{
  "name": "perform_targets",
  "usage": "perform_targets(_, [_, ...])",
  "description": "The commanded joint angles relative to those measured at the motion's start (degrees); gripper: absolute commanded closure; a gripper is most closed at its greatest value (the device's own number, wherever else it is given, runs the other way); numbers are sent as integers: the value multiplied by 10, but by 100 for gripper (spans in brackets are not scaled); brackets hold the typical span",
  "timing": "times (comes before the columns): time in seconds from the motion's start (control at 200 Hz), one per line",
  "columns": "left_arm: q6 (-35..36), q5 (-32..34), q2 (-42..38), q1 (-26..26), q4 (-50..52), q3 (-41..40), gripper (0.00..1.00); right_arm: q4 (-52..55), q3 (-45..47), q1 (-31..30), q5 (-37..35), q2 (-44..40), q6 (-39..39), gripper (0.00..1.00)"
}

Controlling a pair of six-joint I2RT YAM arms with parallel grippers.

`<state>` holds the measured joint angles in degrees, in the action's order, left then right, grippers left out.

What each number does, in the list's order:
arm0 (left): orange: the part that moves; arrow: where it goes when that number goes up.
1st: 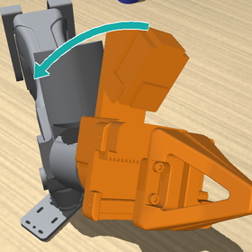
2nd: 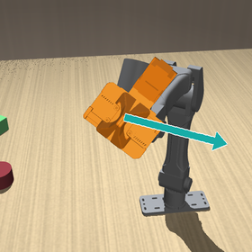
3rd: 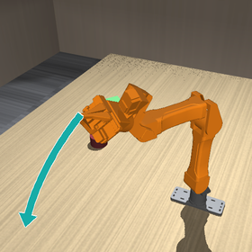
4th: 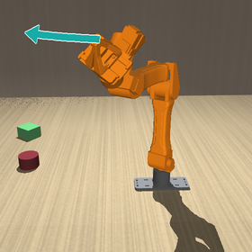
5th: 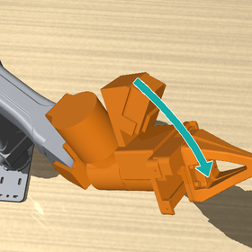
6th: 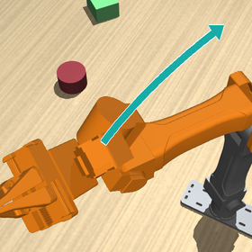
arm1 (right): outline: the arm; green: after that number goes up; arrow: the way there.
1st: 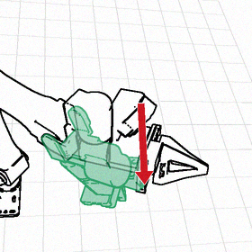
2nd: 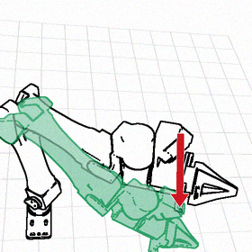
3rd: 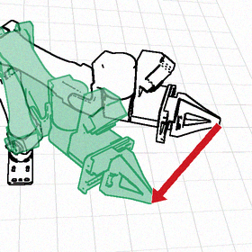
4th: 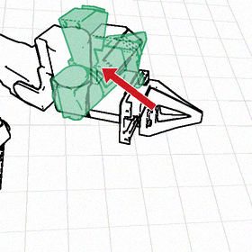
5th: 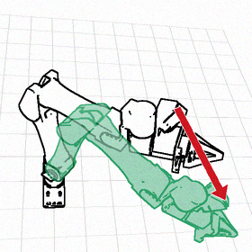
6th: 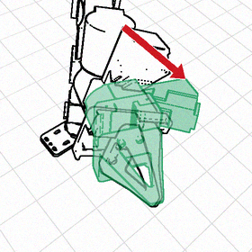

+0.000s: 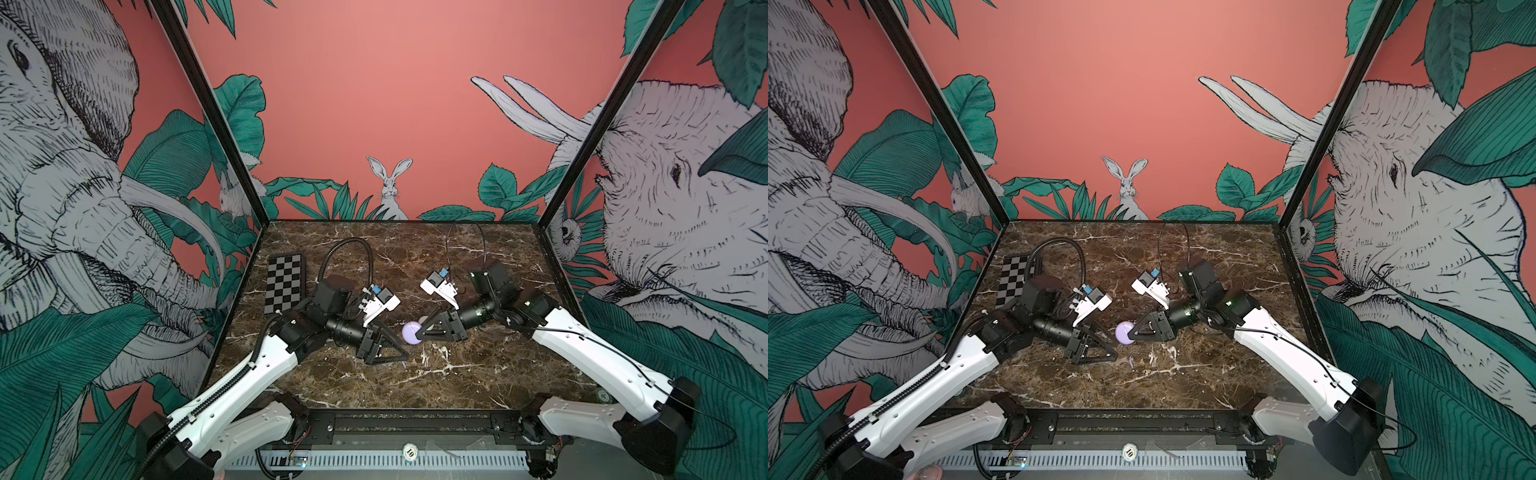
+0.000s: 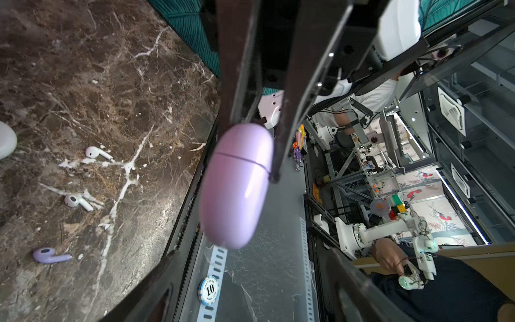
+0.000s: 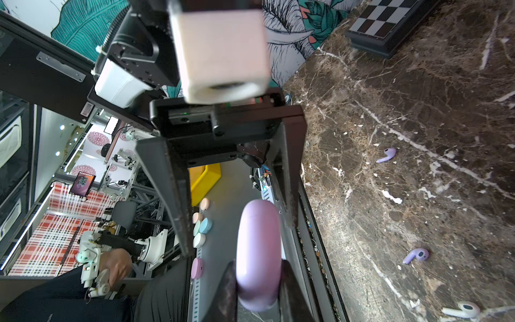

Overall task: Insert wireless bluetooth earbuds into charging case
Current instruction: Pick up the charging case from the center of the table.

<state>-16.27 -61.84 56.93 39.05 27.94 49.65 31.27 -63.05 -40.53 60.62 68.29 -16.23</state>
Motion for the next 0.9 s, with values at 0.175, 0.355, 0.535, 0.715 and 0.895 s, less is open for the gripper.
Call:
perform_targets(0.175, [145, 75, -20, -3, 196, 83, 20, 73, -23, -33, 31, -1, 76, 100])
perform_targets(0.355, [140, 47, -27, -3, 177, 63, 24, 108, -30, -53, -9, 3, 113, 100])
perform_targets(0.535, [135, 7, -7, -2, 147, 58, 30, 137, -62, -59, -5, 35, 139, 100])
perform_targets(0.715, [144, -12, 23, -2, 146, 69, 40, 152, -81, -70, -18, 59, 152, 100])
perform_targets(0.895, [143, -14, 26, 3, 140, 65, 48, 149, -87, -71, -35, 58, 157, 100])
